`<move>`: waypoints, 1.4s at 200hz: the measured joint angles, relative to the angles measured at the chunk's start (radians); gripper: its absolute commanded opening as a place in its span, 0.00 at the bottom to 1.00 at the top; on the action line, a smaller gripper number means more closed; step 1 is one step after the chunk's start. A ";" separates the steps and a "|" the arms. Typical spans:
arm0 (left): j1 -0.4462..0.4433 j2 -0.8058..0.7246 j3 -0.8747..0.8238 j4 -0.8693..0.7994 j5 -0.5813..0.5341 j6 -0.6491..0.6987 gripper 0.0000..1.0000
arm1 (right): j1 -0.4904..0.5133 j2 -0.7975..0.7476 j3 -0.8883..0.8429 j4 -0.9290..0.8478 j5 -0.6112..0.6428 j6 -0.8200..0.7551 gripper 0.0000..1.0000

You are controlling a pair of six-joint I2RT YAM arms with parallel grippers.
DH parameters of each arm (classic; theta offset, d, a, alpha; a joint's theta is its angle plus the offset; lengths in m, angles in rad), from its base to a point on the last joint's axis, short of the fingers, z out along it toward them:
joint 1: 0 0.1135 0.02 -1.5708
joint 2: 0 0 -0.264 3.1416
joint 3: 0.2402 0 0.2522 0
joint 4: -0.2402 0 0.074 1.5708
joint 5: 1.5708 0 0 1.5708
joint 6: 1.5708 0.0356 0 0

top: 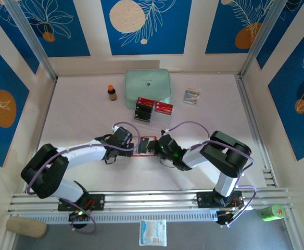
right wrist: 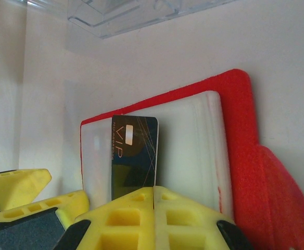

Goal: Put the credit cards into the card holder
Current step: Insert the credit card into the card slot.

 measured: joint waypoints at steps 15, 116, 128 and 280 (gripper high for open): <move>0.000 0.000 0.000 0.000 0.000 0.000 1.00 | 0.001 0.000 0.000 0.000 0.000 0.000 0.00; 0.000 0.000 -0.002 0.001 0.000 0.000 1.00 | -0.003 -0.020 -0.025 0.002 -0.008 -0.003 0.00; 0.000 0.000 -0.002 0.001 0.000 0.000 1.00 | -0.010 -0.020 -0.025 0.002 -0.022 -0.004 0.00; 0.002 0.000 -0.002 0.000 -0.008 0.000 1.00 | -0.049 0.064 0.138 -0.116 -0.181 -0.049 0.00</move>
